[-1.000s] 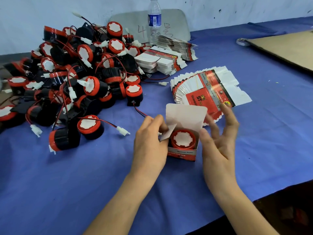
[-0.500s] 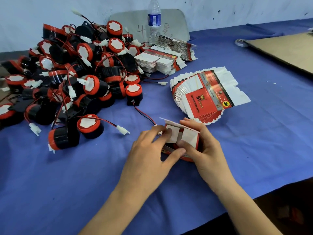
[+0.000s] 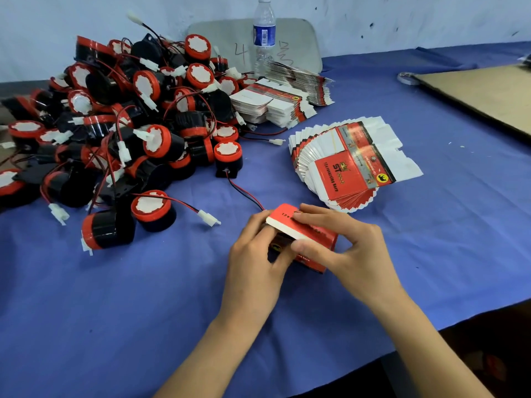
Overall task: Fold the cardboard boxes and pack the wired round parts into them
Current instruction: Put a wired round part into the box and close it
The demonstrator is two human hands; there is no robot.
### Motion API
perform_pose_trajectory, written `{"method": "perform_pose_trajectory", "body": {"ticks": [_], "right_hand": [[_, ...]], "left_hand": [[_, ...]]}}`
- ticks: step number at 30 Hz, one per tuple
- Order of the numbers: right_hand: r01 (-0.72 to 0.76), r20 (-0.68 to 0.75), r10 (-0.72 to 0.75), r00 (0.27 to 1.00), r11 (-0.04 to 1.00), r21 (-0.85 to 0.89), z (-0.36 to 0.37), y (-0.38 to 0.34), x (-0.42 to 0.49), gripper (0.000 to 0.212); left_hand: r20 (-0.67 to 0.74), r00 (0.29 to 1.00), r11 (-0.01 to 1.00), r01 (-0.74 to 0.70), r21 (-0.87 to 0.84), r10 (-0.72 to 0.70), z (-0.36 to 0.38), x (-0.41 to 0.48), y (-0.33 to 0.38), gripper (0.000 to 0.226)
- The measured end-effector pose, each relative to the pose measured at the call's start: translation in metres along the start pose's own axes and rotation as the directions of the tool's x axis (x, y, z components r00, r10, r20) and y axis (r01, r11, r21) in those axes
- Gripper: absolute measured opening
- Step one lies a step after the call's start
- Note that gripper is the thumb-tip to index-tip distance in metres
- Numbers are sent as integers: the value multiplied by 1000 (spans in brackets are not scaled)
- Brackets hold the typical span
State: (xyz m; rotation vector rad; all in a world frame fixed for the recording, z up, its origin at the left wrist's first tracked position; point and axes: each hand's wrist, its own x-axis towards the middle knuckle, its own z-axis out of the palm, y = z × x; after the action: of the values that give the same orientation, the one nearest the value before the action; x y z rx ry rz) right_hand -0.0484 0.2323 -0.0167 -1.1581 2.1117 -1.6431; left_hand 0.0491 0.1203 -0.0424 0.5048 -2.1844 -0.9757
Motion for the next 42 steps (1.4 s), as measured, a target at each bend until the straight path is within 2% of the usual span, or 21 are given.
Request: {"method": "perform_pose_trajectory", "body": {"ticks": [2, 7, 13, 15, 18, 20, 25, 27, 29, 33, 36, 38, 40, 42], "right_hand": [[39, 8, -39, 999, 997, -73, 0, -2, 0, 37], [30, -47, -34, 998, 996, -81, 3, -3, 3, 30], [54, -147, -70, 987, 992, -112, 9, 3, 0, 35], [67, -180, -87, 980, 991, -113, 10, 3, 0, 40], [76, -218, -103, 971, 989, -126, 9, 3, 3, 38], [81, -228, -112, 967, 987, -140, 8, 4, 3, 35], [66, -210, -98, 973, 986, -156, 13, 6, 0, 32], [45, -213, -74, 974, 989, -139, 14, 8, 1, 32], [31, -209, -56, 976, 992, -120, 13, 7, 3, 32], [45, -200, -79, 977, 984, -170, 13, 7, 4, 31], [34, -178, -67, 982, 983, -181, 12, 9, 1, 31], [29, -143, -53, 988, 986, -163, 10, 11, -1, 32], [53, -127, -77, 989, 981, -189, 9, 13, -3, 33], [79, -119, -107, 987, 973, -218, 10, 14, -4, 37]], "left_hand": [[-1, 1000, 1000, 15, -17, -15, 0, -1, 1, 35], [-26, 998, 997, 49, -55, -50, 3, -3, 6, 33], [-66, 976, 955, 186, -232, -206, 17, -16, 24, 44], [-41, 980, 960, 182, -211, -195, 18, -19, 24, 52], [105, 989, 978, 120, -172, -103, 16, -19, 23, 70], [157, 981, 977, 138, -161, -113, 17, -17, 21, 78], [47, 983, 974, 185, -132, -180, 25, -9, 25, 63], [6, 971, 958, 238, -160, -240, 30, -6, 28, 59], [-1, 944, 911, 320, -262, -331, 35, -4, 33, 62], [70, 886, 818, 451, -358, -458, 34, -1, 34, 84], [248, 879, 814, 472, -338, -407, 18, 0, 22, 91], [392, 848, 797, 496, -346, -357, 2, 1, 15, 95], [390, 860, 801, 473, -367, -329, -10, 3, 8, 91], [298, 903, 842, 406, -354, -310, -17, 9, 4, 74]]}}
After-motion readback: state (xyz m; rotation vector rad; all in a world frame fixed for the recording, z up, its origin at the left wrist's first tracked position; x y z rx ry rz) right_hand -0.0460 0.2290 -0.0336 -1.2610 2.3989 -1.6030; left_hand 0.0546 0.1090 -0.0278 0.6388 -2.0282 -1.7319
